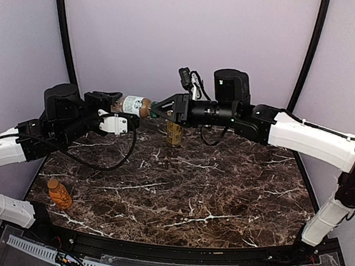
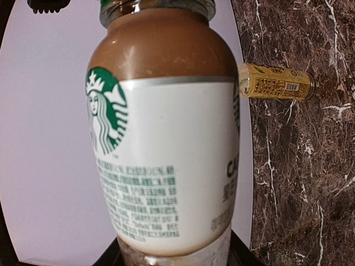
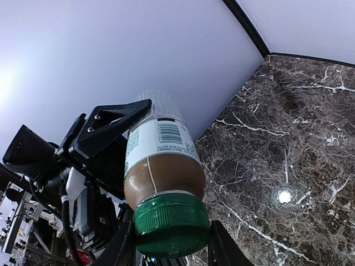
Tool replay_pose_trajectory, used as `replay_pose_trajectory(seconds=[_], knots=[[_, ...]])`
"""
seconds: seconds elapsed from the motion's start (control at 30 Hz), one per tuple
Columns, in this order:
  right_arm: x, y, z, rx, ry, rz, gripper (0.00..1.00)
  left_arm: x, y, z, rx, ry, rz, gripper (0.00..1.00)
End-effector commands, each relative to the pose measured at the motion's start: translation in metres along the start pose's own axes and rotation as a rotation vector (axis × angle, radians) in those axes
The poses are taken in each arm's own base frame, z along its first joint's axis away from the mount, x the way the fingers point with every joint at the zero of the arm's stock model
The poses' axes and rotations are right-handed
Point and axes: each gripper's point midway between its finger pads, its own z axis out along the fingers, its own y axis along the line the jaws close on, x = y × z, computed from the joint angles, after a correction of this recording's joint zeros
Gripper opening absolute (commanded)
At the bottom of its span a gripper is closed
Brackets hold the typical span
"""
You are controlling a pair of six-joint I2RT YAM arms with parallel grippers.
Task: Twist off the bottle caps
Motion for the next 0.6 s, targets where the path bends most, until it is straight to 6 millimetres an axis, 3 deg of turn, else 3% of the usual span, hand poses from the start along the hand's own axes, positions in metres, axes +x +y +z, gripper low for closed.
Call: replay_pose_trajectory(seconds=[0.0, 0.07, 0.27, 0.47, 0.57], knots=[[-0.002, 0.02, 0.006, -0.124, 0.015, -0.075, 0.09, -0.006, -0.005, -0.007, 0.046, -0.041, -0.052, 0.29], [-0.002, 0.03, 0.005, -0.152, 0.031, -0.147, 0.0, -0.012, -0.021, -0.013, 0.154, -0.075, -0.086, 0.29], [0.027, 0.044, 0.01, -0.05, 0.123, -0.575, 0.0, -0.028, -0.06, -0.035, 0.447, -0.14, -0.236, 0.28], [0.055, 0.052, 0.009, 0.016, 0.17, -0.995, 0.0, -0.042, -0.066, -0.053, 0.584, -0.195, -0.34, 0.28], [0.05, 0.052, 0.007, 0.066, 0.155, -1.067, 0.0, -0.048, -0.069, -0.06, 0.624, -0.231, -0.351, 0.27]])
